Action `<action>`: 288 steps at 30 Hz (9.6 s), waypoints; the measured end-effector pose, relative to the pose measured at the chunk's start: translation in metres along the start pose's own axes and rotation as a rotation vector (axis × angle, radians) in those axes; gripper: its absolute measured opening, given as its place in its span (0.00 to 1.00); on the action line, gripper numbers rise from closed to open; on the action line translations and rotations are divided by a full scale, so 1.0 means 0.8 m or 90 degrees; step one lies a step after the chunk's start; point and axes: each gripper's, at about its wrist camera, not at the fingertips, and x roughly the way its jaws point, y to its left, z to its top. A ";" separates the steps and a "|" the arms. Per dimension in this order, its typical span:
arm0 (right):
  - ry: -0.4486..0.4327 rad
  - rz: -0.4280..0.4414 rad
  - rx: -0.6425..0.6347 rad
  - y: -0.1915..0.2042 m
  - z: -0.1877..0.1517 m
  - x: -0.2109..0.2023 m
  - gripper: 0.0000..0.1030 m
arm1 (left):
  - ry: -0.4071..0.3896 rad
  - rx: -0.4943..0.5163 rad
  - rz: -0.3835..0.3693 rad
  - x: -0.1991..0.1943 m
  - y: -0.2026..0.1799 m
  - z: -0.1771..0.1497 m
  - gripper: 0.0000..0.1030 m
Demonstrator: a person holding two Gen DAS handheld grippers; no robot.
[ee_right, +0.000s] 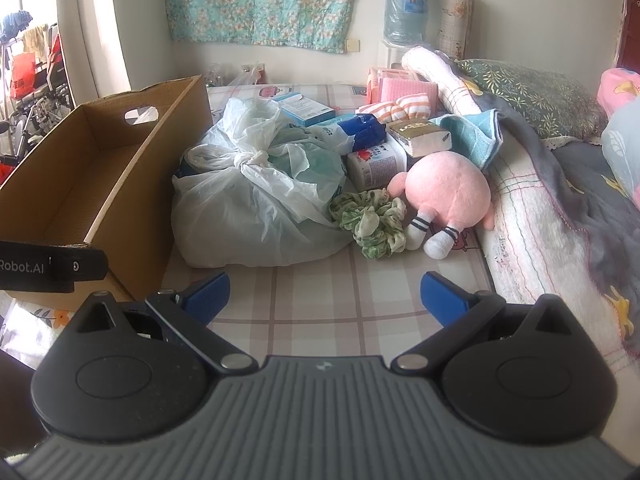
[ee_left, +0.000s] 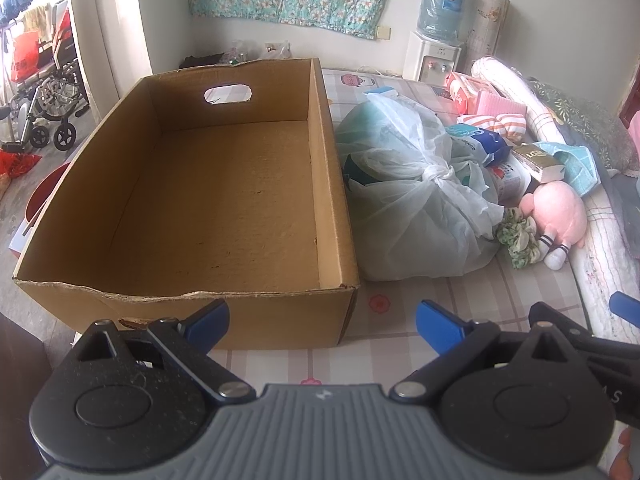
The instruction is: Organize soft objects
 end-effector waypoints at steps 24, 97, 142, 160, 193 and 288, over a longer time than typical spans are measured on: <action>0.000 -0.003 -0.003 0.003 0.002 0.002 0.99 | 0.004 -0.001 0.001 0.003 0.001 0.000 0.98; 0.324 0.273 0.145 -0.109 0.414 0.576 0.58 | 0.287 0.007 -0.172 0.427 -0.114 0.411 0.55; 0.230 0.427 0.117 0.077 0.445 0.259 0.35 | 0.055 -0.044 -0.128 0.116 0.071 0.384 0.53; 0.277 0.371 0.054 0.200 0.347 0.314 0.35 | 0.238 -0.123 -0.133 0.277 0.181 0.277 0.51; 0.209 0.420 0.157 0.054 0.293 0.256 0.38 | 0.224 0.061 -0.171 0.309 0.140 0.288 0.31; 0.160 0.138 0.339 -0.333 0.362 0.501 0.65 | 0.158 0.145 -0.288 0.427 -0.323 0.403 0.30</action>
